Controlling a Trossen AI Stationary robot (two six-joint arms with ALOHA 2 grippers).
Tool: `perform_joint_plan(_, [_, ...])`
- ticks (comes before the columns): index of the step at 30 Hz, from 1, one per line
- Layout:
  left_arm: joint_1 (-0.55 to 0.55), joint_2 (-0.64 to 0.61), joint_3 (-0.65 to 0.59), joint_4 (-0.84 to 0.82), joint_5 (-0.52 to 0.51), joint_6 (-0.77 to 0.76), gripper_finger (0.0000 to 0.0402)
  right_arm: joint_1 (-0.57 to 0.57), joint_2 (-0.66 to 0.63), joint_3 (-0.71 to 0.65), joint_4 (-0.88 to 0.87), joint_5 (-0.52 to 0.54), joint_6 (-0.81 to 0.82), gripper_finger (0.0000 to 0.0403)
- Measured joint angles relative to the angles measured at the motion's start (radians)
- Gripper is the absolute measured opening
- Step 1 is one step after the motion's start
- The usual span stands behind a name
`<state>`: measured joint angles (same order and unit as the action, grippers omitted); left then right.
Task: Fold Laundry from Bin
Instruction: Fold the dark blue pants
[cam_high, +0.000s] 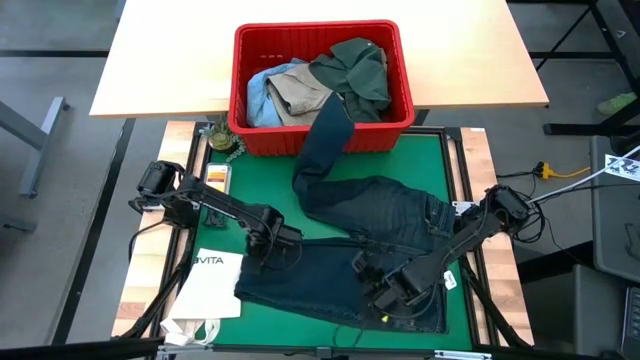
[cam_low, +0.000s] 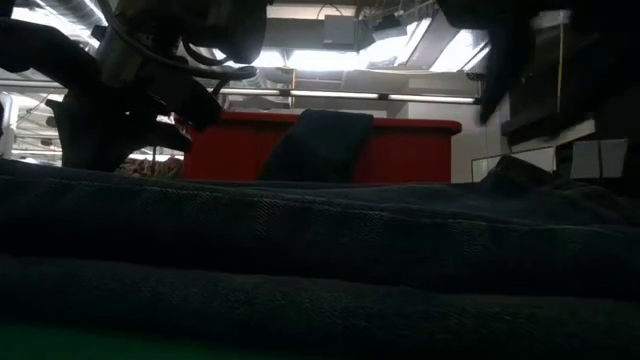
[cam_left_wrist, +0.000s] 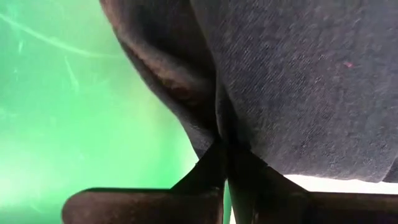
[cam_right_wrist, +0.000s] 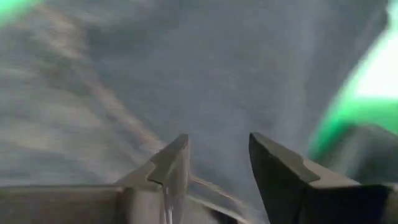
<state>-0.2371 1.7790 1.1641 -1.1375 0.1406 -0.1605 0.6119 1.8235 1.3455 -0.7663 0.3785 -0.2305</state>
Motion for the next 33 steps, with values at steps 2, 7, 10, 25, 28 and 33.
perform_joint_plan(2, [0.000, 0.000, 0.000, -0.016, 0.000, -0.019, 0.0002, -0.021, 0.009, -0.009, 0.009, 0.013, 0.016, 0.0168])
perform_joint_plan(7, [-0.005, -0.005, 0.000, -0.056, -0.008, -0.048, 0.0001, -0.077, 0.010, -0.104, 0.045, -0.079, 0.078, 0.0168])
perform_joint_plan(10, [-0.020, -0.029, 0.000, -0.060, -0.052, -0.072, 0.0001, -0.098, 0.011, -0.174, 0.071, -0.148, 0.118, 0.0168])
perform_joint_plan(25, [-0.110, -0.195, 0.000, -0.161, -0.322, -0.454, 0.0000, -0.095, 0.006, -0.324, 0.232, -0.199, 0.223, 0.0168])
perform_joint_plan(28, [-0.122, -0.197, 0.002, -0.205, -0.363, -0.562, 0.0000, -0.096, 0.007, -0.324, 0.250, -0.197, 0.223, 0.0168])
perform_joint_plan(33, [-0.129, -0.195, 0.002, -0.224, -0.387, -0.624, 0.0000, -0.096, 0.008, -0.324, 0.253, -0.196, 0.223, 0.0168])
